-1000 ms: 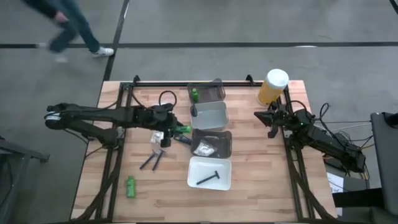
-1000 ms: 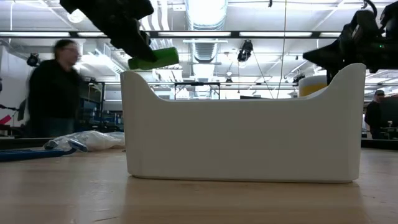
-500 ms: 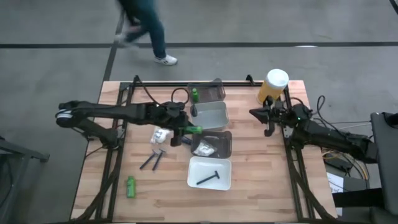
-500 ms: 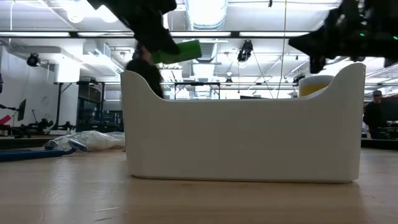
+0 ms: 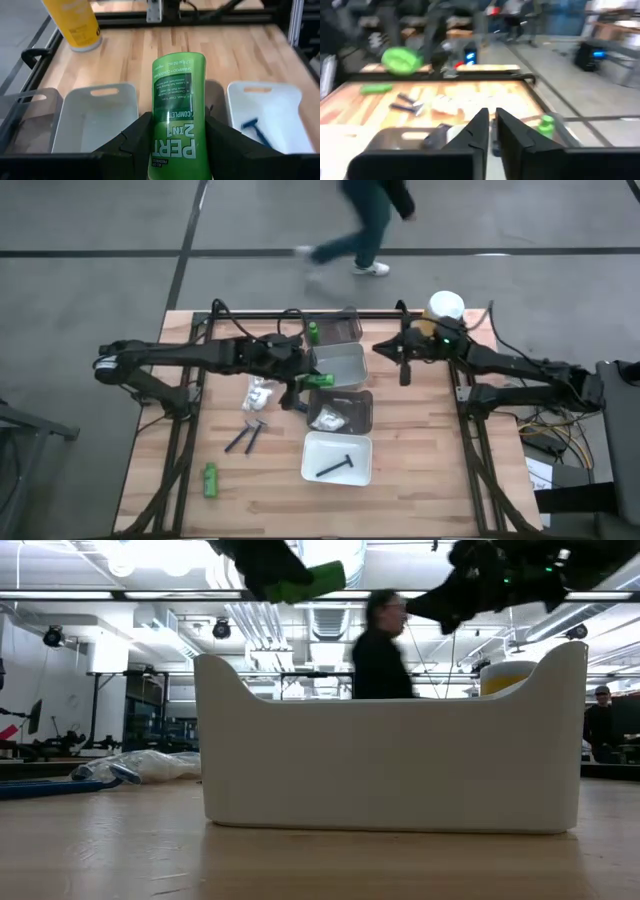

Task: Pick & Place Travel size toiletries
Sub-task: Put the right green shampoo into the top black bin

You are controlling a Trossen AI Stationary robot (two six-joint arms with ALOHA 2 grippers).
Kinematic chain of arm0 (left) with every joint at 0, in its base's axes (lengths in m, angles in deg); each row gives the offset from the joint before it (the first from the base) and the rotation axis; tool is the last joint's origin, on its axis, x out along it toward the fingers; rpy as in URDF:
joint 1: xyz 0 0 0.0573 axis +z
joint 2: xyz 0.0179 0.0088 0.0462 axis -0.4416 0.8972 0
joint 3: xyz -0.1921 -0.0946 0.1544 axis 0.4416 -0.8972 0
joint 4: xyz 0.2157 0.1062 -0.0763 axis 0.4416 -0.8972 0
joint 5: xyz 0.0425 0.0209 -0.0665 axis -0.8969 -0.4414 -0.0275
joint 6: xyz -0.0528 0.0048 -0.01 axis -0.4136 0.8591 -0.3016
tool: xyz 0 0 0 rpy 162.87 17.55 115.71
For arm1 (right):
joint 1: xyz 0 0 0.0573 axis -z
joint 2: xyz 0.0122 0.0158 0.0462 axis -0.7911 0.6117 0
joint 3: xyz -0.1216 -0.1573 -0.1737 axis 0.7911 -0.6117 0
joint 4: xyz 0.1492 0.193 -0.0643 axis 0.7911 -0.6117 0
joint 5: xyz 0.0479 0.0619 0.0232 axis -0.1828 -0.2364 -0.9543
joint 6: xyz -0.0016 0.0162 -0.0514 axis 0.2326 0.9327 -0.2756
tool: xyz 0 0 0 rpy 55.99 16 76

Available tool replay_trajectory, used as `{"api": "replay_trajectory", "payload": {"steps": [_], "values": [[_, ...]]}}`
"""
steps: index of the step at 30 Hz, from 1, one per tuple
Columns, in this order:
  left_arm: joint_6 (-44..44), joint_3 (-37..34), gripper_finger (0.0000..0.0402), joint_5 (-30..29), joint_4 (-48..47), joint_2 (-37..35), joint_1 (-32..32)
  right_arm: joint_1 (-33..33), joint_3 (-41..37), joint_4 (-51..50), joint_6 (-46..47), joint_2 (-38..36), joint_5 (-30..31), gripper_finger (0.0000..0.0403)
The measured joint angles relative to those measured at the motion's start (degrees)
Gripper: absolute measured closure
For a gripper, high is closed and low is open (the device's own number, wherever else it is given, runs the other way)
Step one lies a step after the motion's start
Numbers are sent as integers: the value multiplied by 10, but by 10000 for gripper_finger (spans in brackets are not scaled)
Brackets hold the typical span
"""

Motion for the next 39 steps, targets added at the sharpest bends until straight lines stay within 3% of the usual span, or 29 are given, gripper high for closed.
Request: {"api": "replay_trajectory", "payload": {"steps": [7, 12, 17, 24, 39], "values": [[-50, 16, 245, 8, 0, 0, 2, -22, 87, -29, -66, 91, -131, 273], [-83, 16, 245, 11, 1, 1, 7, -42, 132, -27, -126, 130, -137, 215], [-122, 16, 245, 11, 4, 7, 15, -73, 146, -27, -193, 151, -138, 183], [-134, 16, 245, 29, 44, 22, 16, -101, 153, 17, -206, 179, -81, 172], [-152, 16, 245, 51, 76, 38, 16, -109, 153, 64, -208, 228, -85, 210]]}}
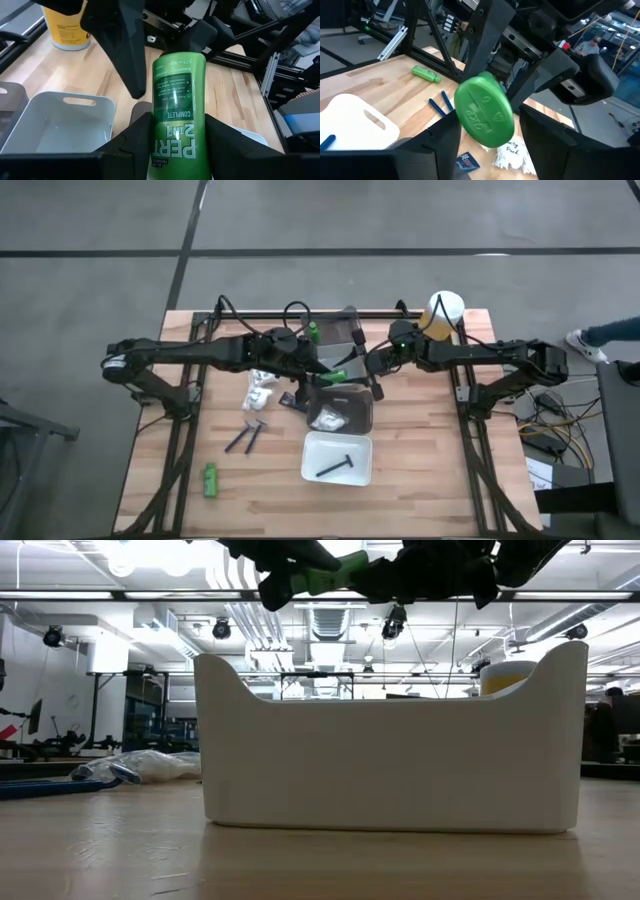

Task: Pick & Place Travel size toiletries
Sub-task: Put the right green shampoo into the top black bin

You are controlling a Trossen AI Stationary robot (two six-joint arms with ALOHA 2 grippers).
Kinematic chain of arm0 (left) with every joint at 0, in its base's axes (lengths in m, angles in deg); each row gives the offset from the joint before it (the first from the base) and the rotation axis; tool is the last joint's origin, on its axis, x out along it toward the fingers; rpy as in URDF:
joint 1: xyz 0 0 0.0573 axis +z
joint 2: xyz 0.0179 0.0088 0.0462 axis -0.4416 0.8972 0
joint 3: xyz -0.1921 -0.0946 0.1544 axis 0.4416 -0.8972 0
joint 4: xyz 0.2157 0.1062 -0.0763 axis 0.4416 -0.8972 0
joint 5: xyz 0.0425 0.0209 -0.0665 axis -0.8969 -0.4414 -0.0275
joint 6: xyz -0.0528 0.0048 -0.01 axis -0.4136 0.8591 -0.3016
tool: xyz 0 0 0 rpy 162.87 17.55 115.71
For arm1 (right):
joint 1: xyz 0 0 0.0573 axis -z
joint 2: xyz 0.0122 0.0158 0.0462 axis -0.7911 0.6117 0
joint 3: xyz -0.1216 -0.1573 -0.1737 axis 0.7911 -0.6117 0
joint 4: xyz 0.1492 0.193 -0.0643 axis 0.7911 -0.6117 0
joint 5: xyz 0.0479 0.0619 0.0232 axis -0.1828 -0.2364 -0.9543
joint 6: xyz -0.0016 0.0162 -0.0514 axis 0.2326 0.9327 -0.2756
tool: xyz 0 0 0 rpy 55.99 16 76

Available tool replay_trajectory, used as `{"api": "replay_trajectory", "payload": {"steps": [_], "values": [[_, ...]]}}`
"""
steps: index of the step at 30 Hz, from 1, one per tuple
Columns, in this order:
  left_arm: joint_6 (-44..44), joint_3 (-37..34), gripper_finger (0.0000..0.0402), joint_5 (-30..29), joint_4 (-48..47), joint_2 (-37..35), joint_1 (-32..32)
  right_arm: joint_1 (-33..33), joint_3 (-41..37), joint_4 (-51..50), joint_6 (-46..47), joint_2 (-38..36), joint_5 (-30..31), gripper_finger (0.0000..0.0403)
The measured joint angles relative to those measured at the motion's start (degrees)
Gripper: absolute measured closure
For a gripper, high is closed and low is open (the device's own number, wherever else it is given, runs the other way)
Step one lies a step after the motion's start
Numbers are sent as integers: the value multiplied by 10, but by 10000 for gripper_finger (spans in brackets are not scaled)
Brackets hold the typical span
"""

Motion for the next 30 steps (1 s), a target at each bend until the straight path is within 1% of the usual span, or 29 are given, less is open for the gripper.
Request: {"api": "replay_trajectory", "payload": {"steps": [4, 9, 13, 17, 21, 26, 30], "values": [[-3, 0, 245, 0, 0, 0, 0, 0, 0, -1, 0, -5, -2, 235], [-5, 0, 245, 2, 3, 0, 0, 0, 0, -1, -2, -6, -5, 284], [-7, -1, 245, 3, 5, 0, 0, 0, 0, -4, -10, -6, -22, 313], [-13, -1, 243, -1, 9, 0, 0, 0, 0, -7, -7, -7, -24, 314], [0, -1, 223, -9, 11, 0, 0, 1, 0, -23, 8, -10, -24, 309], [47, 5, 188, -14, 12, -11, 1, 20, -1, -105, 9, -45, -30, 314], [87, 7, 177, -21, 2, -30, 1, 44, -1, -143, 24, -82, -29, 310]]}}
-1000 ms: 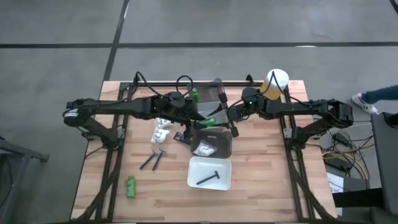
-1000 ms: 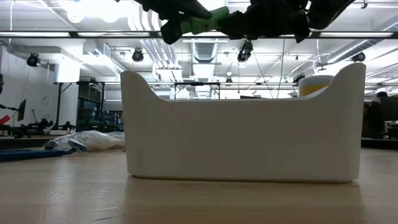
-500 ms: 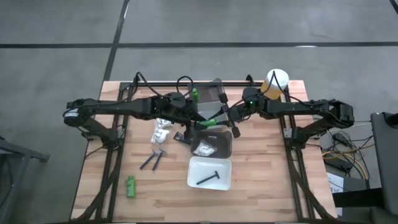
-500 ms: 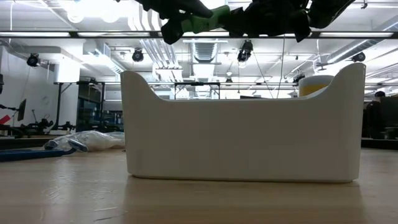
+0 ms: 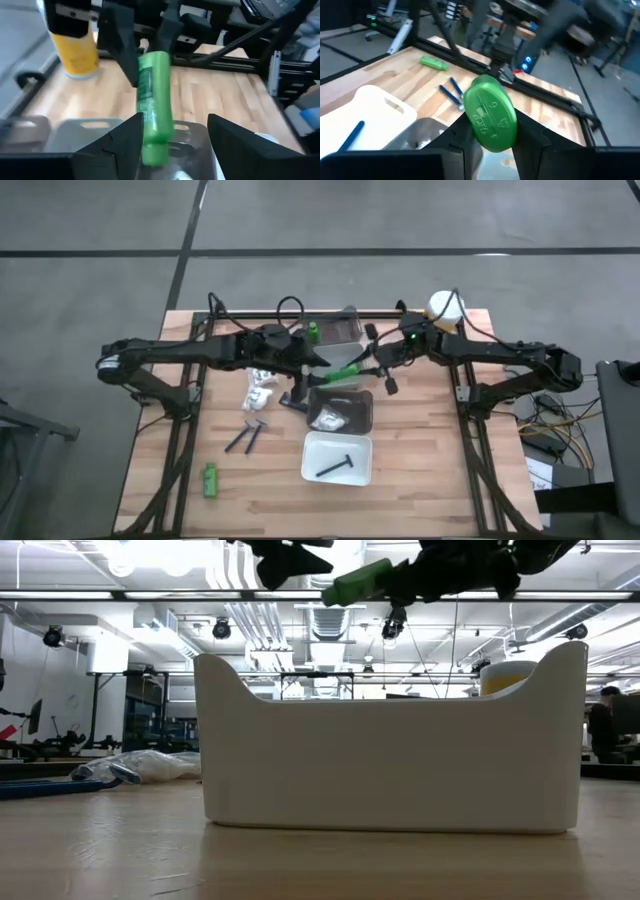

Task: Pick & Place Travel size toiletries
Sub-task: Put the right green shampoo into the top black bin

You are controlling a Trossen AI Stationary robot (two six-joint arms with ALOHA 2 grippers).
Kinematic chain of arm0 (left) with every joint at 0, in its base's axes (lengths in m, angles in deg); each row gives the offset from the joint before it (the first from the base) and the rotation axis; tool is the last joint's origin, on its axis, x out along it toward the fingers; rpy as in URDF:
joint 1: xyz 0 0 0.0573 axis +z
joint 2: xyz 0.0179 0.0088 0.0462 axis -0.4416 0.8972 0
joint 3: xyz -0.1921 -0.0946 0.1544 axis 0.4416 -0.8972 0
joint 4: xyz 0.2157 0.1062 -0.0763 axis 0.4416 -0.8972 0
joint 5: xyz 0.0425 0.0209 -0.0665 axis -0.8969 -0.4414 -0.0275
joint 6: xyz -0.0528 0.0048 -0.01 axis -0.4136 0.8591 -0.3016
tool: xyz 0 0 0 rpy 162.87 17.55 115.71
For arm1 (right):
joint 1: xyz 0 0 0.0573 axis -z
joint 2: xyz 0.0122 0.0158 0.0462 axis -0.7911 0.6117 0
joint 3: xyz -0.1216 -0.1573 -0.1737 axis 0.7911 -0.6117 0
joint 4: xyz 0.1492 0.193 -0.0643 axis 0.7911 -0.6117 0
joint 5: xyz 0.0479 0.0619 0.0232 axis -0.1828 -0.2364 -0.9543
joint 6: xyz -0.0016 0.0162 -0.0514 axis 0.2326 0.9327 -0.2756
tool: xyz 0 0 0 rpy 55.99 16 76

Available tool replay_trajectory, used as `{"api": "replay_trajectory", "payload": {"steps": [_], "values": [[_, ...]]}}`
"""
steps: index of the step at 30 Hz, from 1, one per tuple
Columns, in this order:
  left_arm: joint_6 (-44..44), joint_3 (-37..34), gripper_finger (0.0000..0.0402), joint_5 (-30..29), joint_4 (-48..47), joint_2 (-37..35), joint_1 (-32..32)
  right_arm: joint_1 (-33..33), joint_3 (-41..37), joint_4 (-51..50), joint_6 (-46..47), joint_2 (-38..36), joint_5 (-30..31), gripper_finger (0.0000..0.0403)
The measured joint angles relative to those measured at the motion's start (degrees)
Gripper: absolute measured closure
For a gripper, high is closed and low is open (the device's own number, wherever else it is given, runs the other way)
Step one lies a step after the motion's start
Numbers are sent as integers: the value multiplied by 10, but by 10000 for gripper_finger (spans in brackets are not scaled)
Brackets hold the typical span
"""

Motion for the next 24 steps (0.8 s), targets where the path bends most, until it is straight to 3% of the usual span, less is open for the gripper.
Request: {"api": "replay_trajectory", "payload": {"steps": [5, 13, 17, 24], "values": [[66, -2, 181, -37, -5, -17, 1, 34, 0, -16, 46, -41, 0, 308], [98, -33, 204, -61, 5, -17, -4, 83, -36, -20, 97, -98, -16, 305], [119, -92, 217, -61, 118, -22, -4, 101, -81, 48, 136, -114, -43, 307], [138, -231, 222, -60, 406, -25, -3, 111, -172, 201, 222, -117, -49, 305]]}}
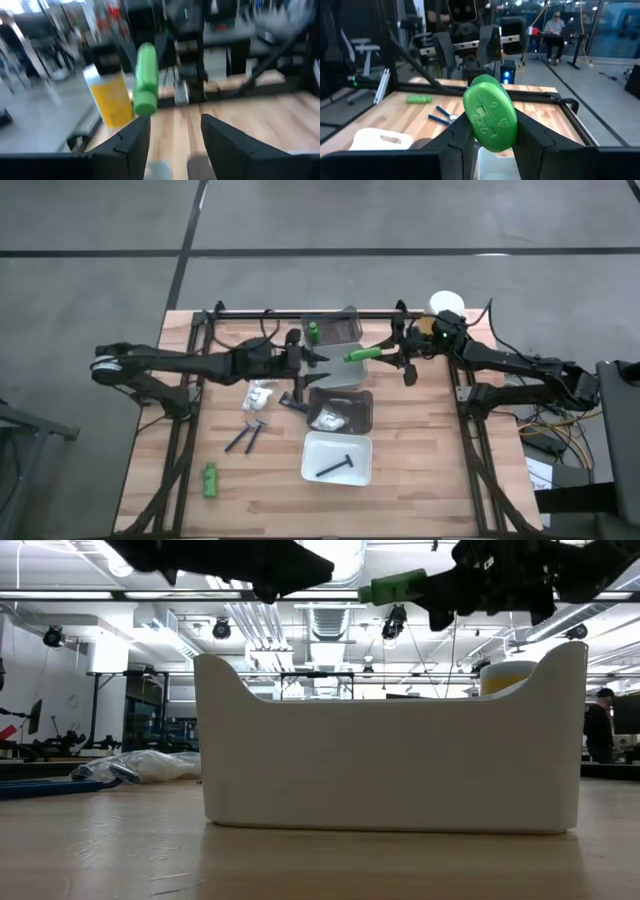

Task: Pick & Place Travel size toiletries
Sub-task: Put the right green shampoo into the top black bin

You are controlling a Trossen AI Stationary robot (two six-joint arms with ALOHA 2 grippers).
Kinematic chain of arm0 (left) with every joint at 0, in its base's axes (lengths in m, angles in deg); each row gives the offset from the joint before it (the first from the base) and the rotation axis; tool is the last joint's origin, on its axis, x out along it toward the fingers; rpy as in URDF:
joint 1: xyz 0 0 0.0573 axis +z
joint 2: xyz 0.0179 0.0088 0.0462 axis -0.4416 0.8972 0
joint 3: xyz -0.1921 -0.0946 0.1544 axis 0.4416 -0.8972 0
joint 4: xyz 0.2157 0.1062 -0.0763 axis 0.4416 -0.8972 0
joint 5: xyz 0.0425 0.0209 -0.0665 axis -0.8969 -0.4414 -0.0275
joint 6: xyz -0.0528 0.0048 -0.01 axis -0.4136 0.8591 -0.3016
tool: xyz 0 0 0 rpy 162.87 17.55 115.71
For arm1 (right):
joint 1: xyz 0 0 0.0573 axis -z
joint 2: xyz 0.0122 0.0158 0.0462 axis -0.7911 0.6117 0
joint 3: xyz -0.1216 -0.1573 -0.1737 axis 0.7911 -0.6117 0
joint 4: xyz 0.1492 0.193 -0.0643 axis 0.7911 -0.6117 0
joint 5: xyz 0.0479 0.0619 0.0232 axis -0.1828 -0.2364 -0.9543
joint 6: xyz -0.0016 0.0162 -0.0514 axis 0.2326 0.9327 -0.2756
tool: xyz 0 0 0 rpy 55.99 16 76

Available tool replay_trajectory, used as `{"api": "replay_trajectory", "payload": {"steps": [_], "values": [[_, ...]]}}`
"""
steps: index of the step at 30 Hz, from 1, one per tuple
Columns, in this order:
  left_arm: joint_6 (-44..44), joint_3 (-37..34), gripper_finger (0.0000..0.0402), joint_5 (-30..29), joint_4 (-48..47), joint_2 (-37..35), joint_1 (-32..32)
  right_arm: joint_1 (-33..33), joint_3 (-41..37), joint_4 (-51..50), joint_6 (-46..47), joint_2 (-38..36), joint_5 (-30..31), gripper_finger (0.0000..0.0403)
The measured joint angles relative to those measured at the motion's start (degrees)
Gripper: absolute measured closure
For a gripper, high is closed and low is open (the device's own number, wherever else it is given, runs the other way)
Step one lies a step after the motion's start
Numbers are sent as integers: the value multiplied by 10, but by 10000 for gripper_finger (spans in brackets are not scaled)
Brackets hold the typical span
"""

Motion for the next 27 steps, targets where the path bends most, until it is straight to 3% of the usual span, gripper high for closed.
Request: {"api": "replay_trajectory", "payload": {"steps": [4, 9, 19, 27], "values": [[-14, -77, 222, -1, 179, 10, 0, -1, -38, 92, 49, 13, 0, 308], [-60, -121, 222, -2, 296, 36, 0, -14, -62, 191, 94, 37, 1, 308], [-99, -66, 222, -10, 301, 112, 0, -66, -31, 217, 98, 103, -7, 310], [-104, -67, 222, -7, 302, 114, 0, -67, -21, 217, 91, 107, -6, 307]]}}
